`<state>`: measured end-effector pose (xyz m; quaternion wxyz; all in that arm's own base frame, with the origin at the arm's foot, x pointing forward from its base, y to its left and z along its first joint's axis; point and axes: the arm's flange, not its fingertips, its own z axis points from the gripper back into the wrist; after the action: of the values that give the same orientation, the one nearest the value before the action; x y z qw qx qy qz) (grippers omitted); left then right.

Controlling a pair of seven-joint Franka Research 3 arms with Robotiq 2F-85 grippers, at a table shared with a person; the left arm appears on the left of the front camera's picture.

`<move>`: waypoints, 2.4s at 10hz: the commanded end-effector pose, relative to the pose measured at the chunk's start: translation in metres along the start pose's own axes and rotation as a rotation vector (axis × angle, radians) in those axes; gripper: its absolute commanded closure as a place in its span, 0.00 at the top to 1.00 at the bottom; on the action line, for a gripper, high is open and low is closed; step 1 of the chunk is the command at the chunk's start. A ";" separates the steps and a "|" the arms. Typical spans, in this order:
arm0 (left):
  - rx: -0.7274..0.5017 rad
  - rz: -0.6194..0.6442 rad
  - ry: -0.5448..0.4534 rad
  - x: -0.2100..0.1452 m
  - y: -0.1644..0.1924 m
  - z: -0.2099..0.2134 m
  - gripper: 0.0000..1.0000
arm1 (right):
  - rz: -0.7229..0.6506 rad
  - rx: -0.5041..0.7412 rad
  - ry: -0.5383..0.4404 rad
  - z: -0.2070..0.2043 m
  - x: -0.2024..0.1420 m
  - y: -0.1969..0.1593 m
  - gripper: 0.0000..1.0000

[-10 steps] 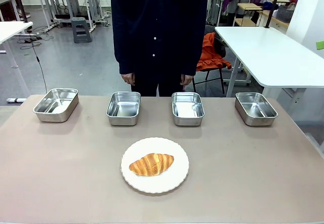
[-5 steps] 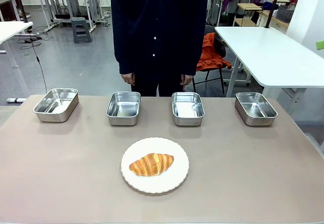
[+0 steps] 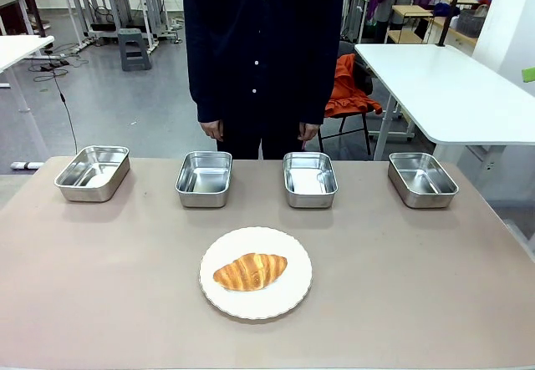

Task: Place the bread in the container.
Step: Place the Butter Roll into the Airtight Container indicated by the human.

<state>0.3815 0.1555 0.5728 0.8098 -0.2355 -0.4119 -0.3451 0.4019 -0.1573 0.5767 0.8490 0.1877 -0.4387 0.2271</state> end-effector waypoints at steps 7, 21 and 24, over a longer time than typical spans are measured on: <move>-0.001 -0.001 -0.009 0.000 -0.001 0.001 1.00 | 0.007 0.007 -0.017 -0.001 0.001 -0.002 1.00; -0.001 -0.001 -0.009 0.000 -0.001 0.001 1.00 | 0.007 0.007 -0.017 -0.001 0.001 -0.002 1.00; -0.001 -0.001 -0.009 0.000 -0.001 0.001 1.00 | 0.007 0.007 -0.017 -0.001 0.001 -0.002 1.00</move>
<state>0.3815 0.1555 0.5728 0.8098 -0.2355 -0.4119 -0.3451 0.4019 -0.1573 0.5767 0.8490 0.1877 -0.4387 0.2271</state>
